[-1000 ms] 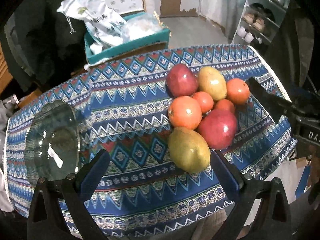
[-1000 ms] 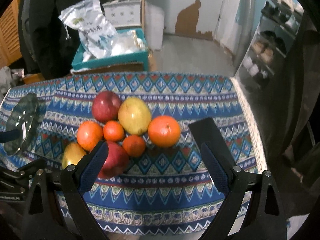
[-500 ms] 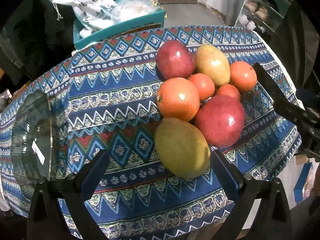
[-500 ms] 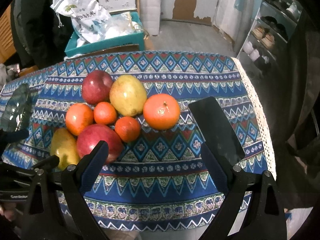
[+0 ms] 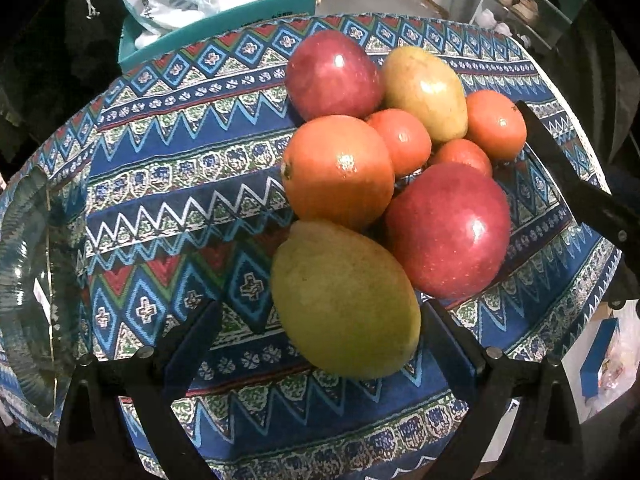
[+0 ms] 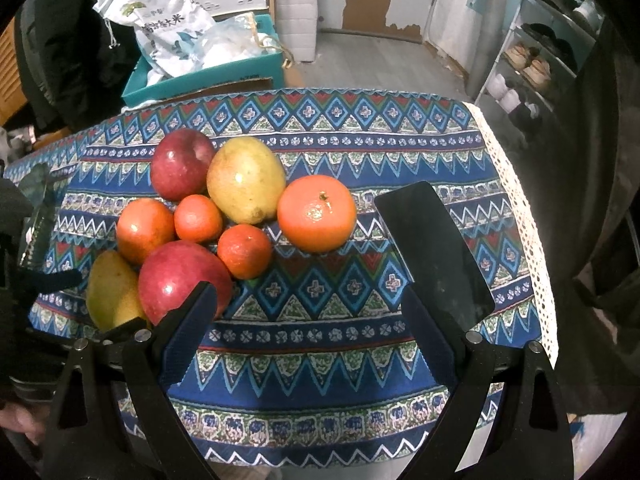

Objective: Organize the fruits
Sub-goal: 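Grasp the yellow-green pear with the left tool while the right grasps a red apple, then lift the pear and apple and carry both toward the glass bowl, then lower the pear into the bowl with the left tool while the right lowers the apple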

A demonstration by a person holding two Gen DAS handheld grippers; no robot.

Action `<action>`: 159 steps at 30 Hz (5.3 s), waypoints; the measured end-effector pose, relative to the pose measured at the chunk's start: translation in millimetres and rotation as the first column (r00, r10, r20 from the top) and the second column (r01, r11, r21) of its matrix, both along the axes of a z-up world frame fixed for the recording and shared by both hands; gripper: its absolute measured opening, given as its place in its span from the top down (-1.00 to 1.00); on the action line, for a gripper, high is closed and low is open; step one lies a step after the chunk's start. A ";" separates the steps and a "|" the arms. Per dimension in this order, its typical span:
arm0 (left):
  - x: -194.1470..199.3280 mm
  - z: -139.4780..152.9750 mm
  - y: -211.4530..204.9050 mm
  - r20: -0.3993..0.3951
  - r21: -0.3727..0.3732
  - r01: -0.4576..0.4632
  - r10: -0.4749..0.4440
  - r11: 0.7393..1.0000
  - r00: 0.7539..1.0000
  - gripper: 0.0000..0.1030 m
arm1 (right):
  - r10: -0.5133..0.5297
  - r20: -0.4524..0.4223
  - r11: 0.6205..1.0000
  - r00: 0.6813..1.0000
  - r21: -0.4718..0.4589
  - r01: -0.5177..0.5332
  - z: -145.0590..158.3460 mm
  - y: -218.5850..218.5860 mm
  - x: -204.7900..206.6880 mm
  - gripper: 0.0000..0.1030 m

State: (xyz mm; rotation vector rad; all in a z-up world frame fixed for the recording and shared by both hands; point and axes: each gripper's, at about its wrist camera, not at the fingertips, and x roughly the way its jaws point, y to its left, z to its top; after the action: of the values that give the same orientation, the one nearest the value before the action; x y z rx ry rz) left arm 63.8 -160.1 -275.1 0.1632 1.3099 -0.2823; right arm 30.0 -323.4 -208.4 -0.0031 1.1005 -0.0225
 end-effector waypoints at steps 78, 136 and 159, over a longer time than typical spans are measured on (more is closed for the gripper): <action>-29.2 94.0 114.5 0.139 -0.182 -0.126 0.152 0.975 0.978 -0.34 | 0.174 0.138 0.975 0.975 0.111 -0.190 38.3 76.3 13.6 -0.53; -37.9 138.9 287.4 0.283 -0.236 -0.403 0.460 0.884 0.842 -0.34 | 0.443 0.257 0.868 0.859 0.116 -0.483 93.4 278.5 55.7 -0.53; -14.0 49.8 324.6 0.132 -0.126 -0.498 0.512 0.858 0.849 -0.34 | 0.560 -0.003 0.824 0.829 0.108 -0.556 -7.1 359.1 87.9 -0.53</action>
State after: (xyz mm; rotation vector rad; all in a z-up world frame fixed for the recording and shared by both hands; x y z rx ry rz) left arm 49.8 164.5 -225.3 -0.2333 1.1298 0.1251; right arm 117.9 35.8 -215.5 -0.2369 1.0997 0.5684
